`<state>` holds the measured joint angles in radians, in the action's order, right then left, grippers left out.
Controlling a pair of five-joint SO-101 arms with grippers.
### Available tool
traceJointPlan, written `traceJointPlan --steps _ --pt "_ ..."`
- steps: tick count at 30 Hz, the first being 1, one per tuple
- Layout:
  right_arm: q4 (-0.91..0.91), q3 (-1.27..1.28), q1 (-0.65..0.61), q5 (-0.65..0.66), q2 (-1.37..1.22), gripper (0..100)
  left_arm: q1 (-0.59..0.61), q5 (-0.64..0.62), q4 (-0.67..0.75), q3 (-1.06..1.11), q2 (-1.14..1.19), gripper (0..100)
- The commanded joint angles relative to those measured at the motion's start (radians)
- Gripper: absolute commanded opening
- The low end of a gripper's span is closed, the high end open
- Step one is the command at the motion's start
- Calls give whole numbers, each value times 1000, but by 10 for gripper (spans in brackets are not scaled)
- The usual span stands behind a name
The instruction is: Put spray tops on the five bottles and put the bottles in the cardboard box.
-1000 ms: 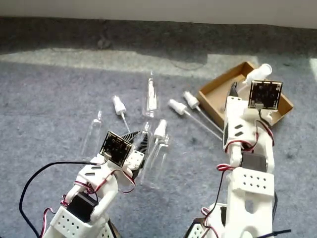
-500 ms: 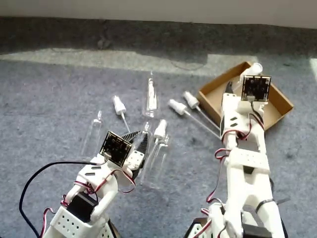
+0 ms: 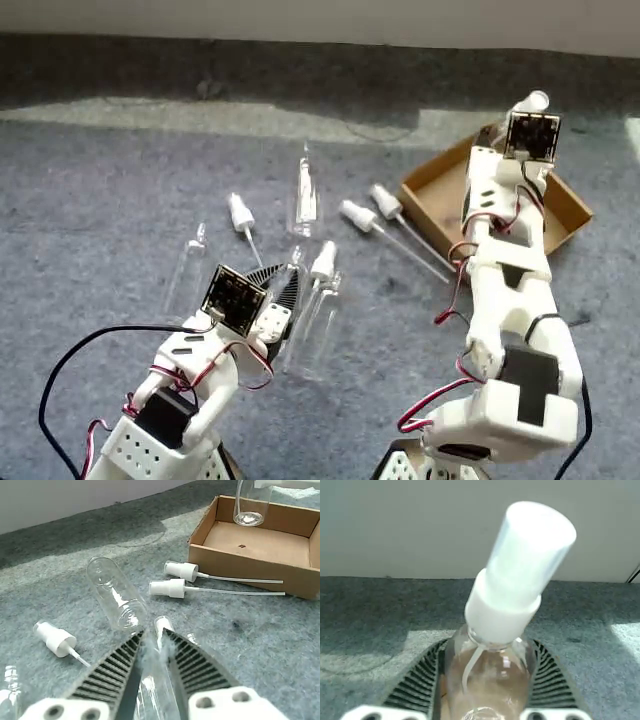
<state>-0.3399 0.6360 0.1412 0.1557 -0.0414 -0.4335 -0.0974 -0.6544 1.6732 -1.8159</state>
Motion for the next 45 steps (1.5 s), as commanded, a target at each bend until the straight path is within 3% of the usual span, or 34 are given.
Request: traceJointPlan --steps 1,9,25,33,45 --pt "-31 -170 15 6 -76 92 15 -3 -5 21 -13 5" --pt "-31 -283 13 6 -213 92 15 -2 -52 21 -13 5" --pt "-38 -289 -2 6 -223 91 15 -2 -55 21 -13 5" --pt "-134 -289 -5 5 -226 91 15 -2 -58 21 -13 5" --pt "-142 -496 2 5 -463 91 15 -2 -60 21 -13 5"
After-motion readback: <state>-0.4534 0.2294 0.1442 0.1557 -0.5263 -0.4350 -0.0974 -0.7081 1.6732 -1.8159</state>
